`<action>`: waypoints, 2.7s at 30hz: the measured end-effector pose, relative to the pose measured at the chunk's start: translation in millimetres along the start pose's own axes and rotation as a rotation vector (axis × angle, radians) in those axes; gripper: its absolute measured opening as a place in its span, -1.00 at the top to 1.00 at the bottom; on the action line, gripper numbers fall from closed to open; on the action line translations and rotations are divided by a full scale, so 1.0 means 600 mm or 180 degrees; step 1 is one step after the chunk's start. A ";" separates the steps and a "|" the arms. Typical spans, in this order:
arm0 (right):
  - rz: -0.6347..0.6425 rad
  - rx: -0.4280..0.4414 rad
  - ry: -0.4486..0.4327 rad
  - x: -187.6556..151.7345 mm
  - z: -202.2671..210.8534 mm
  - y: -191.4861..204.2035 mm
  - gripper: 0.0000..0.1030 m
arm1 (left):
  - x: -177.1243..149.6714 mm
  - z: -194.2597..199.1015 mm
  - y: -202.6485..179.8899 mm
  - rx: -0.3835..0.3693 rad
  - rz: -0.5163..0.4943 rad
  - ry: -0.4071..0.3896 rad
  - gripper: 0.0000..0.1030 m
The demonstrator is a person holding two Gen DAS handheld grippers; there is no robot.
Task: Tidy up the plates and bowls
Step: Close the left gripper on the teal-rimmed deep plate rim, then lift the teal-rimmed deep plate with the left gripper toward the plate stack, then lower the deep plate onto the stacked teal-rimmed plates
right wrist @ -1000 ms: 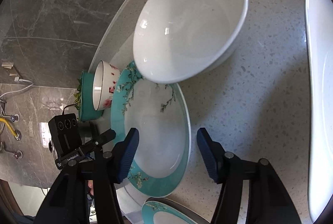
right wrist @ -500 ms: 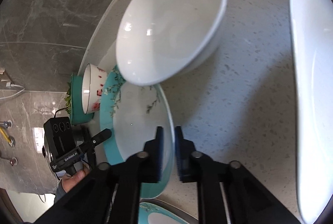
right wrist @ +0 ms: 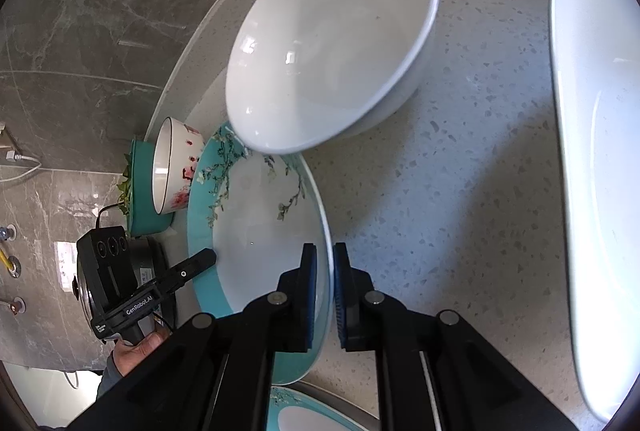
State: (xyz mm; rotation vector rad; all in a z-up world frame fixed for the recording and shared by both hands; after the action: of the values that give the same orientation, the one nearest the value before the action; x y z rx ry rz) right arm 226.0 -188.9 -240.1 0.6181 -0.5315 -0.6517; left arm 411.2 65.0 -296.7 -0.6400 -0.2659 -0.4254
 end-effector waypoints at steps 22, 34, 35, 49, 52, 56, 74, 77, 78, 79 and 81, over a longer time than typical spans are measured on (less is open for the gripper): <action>0.0201 0.0050 -0.0096 -0.011 0.024 0.034 0.78 | 0.004 0.022 -0.018 -0.0109 0.0037 -0.0215 0.76; 0.0502 0.0127 -0.0433 -0.005 0.085 0.083 0.78 | 0.018 0.090 -0.077 -0.0135 -0.0217 -0.0541 0.76; 0.0520 0.0147 -0.0463 -0.004 0.091 0.087 0.78 | 0.021 0.095 -0.082 -0.0143 -0.0229 -0.0568 0.76; 0.0654 0.0226 -0.0686 -0.025 0.162 0.097 0.78 | 0.008 0.159 -0.142 -0.0171 -0.0433 -0.0727 0.76; 0.0690 0.0228 -0.0709 -0.034 0.174 0.099 0.78 | -0.008 0.164 -0.151 -0.0176 -0.0432 -0.0729 0.76; 0.0716 0.0245 -0.0731 -0.047 0.193 0.098 0.78 | -0.031 0.176 -0.164 -0.0172 -0.0447 -0.0737 0.76; 0.0823 0.0189 -0.0569 -0.161 0.241 0.033 0.78 | -0.210 0.177 -0.199 -0.0031 -0.0384 -0.0567 0.76; 0.0805 0.0150 -0.0473 -0.185 0.234 0.011 0.78 | -0.250 0.166 -0.195 0.0045 -0.0368 -0.0524 0.76; 0.0810 0.0141 -0.0437 -0.192 0.230 0.003 0.78 | -0.264 0.162 -0.195 0.0075 -0.0364 -0.0508 0.76; 0.0818 0.0125 -0.0400 -0.199 0.227 -0.004 0.78 | -0.276 0.159 -0.194 0.0093 -0.0359 -0.0504 0.76; 0.0803 0.0118 -0.0349 -0.208 0.222 -0.013 0.78 | -0.298 0.154 -0.193 0.0161 -0.0375 -0.0494 0.76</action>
State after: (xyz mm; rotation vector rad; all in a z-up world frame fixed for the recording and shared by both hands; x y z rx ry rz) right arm 55.2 -155.0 -184.6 0.5410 -0.7123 -0.4393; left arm 190.6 93.0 -231.0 -0.6105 -0.4622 -0.4812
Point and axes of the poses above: each gripper's, at about its wrist camera, not at the fingertips, and z roughly against the way its jaws point, y to its left, x to its top, the point moved 5 cm from there along -z, roughly the way its jaws point, and after that the axes turned 12 degrees about -y, right-handed, at the moved point
